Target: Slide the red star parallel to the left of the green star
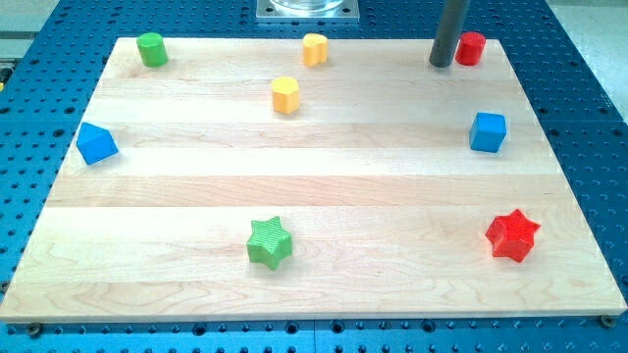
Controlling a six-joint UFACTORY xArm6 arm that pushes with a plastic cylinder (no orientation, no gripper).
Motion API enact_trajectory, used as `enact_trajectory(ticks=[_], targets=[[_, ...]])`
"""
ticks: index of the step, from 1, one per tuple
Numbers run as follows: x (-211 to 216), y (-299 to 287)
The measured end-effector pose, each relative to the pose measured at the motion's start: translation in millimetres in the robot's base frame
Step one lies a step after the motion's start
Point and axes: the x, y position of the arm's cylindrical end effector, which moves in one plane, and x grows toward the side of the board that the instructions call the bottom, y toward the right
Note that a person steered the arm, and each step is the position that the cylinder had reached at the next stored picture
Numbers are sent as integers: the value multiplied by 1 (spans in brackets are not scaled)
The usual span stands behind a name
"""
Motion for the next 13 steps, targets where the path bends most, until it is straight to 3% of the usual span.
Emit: enact_trajectory(ticks=[2, 3, 4, 6, 7, 9, 10, 12, 13], targets=[[32, -42], [38, -84], [30, -86], [71, -196], [43, -170], [33, -172], [33, -167], [71, -75], [71, -75]])
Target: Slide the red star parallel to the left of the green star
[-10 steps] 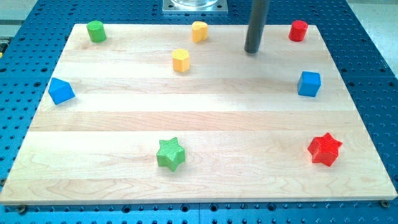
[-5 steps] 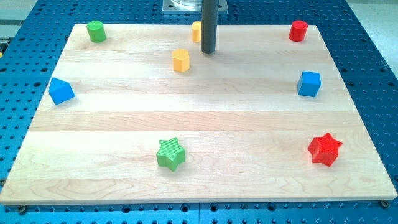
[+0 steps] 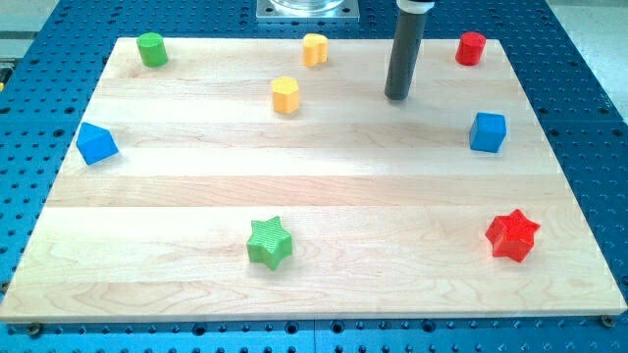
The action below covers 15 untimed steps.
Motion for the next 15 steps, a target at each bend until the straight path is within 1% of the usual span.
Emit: enact_trajectory(ticks=[1, 3, 5, 6, 7, 8, 9, 10, 11, 12, 13, 14, 15], targets=[[0, -8], [0, -52], [20, -120], [58, -92], [177, -53], [189, 27], [181, 107], [238, 176], [245, 135], [242, 36], [239, -24], [205, -95], [198, -159]])
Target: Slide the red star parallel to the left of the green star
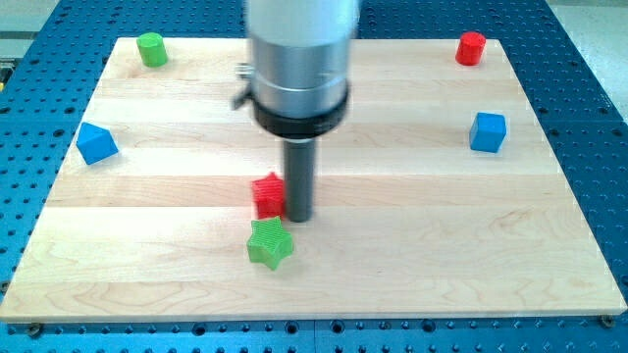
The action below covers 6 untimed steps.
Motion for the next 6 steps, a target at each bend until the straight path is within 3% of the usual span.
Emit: enact_trajectory(ticks=[2, 3, 5, 6], targets=[[-19, -66], [1, -144], [-62, -129], [-53, -165]])
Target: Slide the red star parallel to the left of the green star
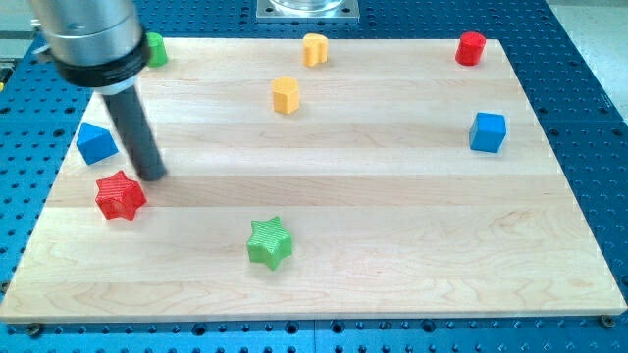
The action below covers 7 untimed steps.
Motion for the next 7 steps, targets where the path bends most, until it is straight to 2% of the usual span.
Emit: enact_trajectory(ticks=[2, 4, 5, 7], targets=[[23, -11], [11, 6], [29, -31], [71, -36]])
